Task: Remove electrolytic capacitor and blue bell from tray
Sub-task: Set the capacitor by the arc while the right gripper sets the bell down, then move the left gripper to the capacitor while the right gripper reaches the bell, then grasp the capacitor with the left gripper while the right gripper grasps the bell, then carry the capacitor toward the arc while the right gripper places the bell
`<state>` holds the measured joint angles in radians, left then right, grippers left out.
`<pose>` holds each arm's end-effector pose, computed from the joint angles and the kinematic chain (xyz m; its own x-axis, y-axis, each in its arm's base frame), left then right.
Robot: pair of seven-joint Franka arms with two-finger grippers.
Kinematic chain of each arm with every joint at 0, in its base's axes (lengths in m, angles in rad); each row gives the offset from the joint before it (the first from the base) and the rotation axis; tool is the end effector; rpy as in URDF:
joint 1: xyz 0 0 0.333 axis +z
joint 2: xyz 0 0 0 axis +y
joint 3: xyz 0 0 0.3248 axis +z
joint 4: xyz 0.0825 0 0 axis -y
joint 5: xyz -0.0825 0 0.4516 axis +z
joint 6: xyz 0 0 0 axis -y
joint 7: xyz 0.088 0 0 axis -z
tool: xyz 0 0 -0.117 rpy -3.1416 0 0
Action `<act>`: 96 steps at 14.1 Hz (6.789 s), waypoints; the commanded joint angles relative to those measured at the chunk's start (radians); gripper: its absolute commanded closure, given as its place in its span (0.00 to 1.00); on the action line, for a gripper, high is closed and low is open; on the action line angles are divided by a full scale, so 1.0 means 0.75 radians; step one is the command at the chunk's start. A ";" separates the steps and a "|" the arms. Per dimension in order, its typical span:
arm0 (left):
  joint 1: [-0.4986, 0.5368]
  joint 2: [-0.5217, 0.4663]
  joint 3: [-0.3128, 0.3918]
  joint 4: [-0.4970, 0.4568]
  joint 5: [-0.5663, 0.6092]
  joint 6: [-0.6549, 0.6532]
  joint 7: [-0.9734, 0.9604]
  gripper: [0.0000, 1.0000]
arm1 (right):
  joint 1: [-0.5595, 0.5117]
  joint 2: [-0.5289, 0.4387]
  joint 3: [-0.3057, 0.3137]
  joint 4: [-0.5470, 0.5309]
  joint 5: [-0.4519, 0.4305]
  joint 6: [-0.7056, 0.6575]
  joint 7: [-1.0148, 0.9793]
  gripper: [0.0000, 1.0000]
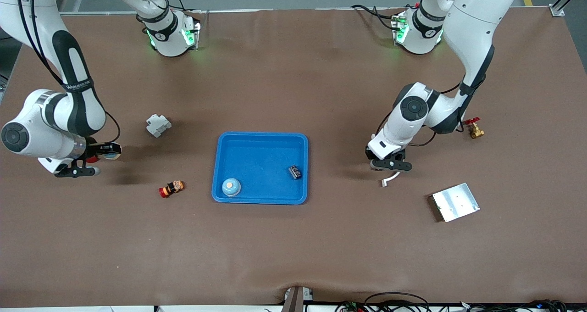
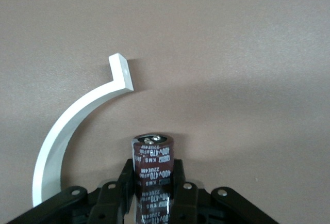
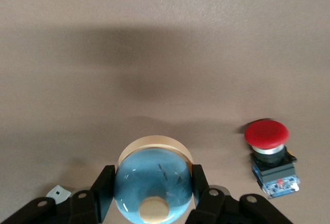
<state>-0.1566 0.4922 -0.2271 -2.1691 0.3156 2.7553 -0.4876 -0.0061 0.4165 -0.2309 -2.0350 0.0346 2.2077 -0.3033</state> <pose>0.5568 -0.2451 0.1178 0.9817 -0.1475 0.1207 -0.1502 -0.9886 0.0138 0.5993 -0.1464 0.1728 0.9696 0.0494 -0.2397 0.0505 -0.9987 -0.0013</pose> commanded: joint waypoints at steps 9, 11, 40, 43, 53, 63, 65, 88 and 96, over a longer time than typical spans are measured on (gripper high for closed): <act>0.010 -0.036 -0.004 -0.010 0.021 0.002 -0.111 0.00 | 0.059 0.095 -0.124 0.036 -0.017 0.053 -0.186 0.00; 0.010 -0.049 -0.006 0.012 0.011 -0.067 -0.109 0.00 | 0.069 0.093 -0.122 0.134 -0.005 -0.049 -0.203 0.00; -0.478 0.485 0.027 1.211 -0.239 -0.637 -1.297 0.00 | 0.654 0.524 0.161 0.860 0.234 -0.092 1.482 0.00; -0.578 0.522 0.122 1.215 -0.239 -0.530 -1.379 0.00 | 0.654 0.576 0.161 0.931 0.236 -0.153 1.545 0.00; -0.717 0.612 0.243 1.215 -0.239 -0.365 -1.524 0.00 | 0.669 0.619 0.159 0.958 0.222 -0.156 1.585 0.00; -0.785 0.661 0.278 1.215 -0.239 -0.301 -1.563 0.00 | 0.658 0.615 0.159 0.954 0.226 -0.154 1.585 0.34; -0.791 0.661 0.278 1.215 -0.239 -0.301 -1.563 0.00 | 0.658 0.613 0.159 0.952 0.226 -0.162 1.585 0.48; -0.789 0.675 0.282 1.207 -0.222 -0.274 -1.540 1.00 | 0.421 0.371 -0.117 0.846 0.202 -0.497 0.485 1.00; -0.757 0.559 0.270 1.201 -0.239 -0.452 -1.414 1.00 | 0.327 0.402 -0.171 0.656 0.238 -0.121 0.096 1.00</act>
<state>-0.7272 0.9631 -0.0284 -1.2573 0.1508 2.4781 -1.5990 0.2366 0.7368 -0.3675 -1.5239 0.1936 2.1058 -0.2149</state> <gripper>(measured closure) 0.661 0.383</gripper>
